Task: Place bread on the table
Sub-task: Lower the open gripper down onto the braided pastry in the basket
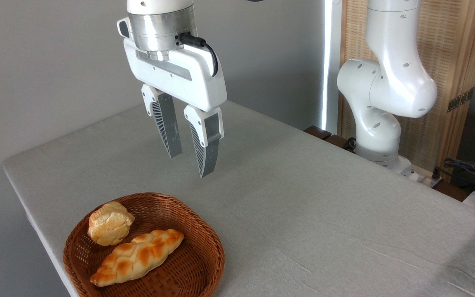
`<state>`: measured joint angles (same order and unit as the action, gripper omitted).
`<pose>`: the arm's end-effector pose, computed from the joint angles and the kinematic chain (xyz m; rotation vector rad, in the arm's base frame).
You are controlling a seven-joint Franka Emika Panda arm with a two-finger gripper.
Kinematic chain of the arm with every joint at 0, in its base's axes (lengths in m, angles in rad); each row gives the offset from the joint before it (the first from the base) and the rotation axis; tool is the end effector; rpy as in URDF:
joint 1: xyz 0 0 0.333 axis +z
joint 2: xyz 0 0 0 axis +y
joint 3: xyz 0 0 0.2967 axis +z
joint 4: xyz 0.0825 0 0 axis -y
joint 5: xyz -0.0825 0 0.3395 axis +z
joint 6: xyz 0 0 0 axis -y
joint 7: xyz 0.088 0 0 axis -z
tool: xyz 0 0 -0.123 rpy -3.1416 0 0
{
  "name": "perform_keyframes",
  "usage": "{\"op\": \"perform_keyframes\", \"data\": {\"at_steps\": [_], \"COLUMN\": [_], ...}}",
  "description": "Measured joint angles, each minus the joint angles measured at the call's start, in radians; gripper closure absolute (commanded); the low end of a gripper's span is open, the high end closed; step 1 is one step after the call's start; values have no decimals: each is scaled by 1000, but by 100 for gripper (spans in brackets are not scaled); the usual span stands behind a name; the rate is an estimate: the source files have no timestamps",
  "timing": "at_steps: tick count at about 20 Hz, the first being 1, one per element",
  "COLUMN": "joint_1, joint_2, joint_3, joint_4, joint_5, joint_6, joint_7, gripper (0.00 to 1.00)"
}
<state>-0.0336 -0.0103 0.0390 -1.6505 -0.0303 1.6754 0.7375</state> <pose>0.5161 -0.0005 0.5695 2.9195 -1.1147 0.0686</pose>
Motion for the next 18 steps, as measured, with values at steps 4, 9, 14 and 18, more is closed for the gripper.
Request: {"op": "perform_keyframes", "data": {"at_steps": [4, 9, 14, 18], "joint_1": [0, 1, -1, -2], "joint_2": [0, 0, 17, 82], "joint_3": [1, 1, 0, -1], "joint_4": [0, 0, -1, -23], "joint_5": [-2, -2, -3, -3], "joint_6": [0, 0, 48, 217], "joint_7": [0, 0, -1, -16], "gripper": [0, 0, 0, 0]}}
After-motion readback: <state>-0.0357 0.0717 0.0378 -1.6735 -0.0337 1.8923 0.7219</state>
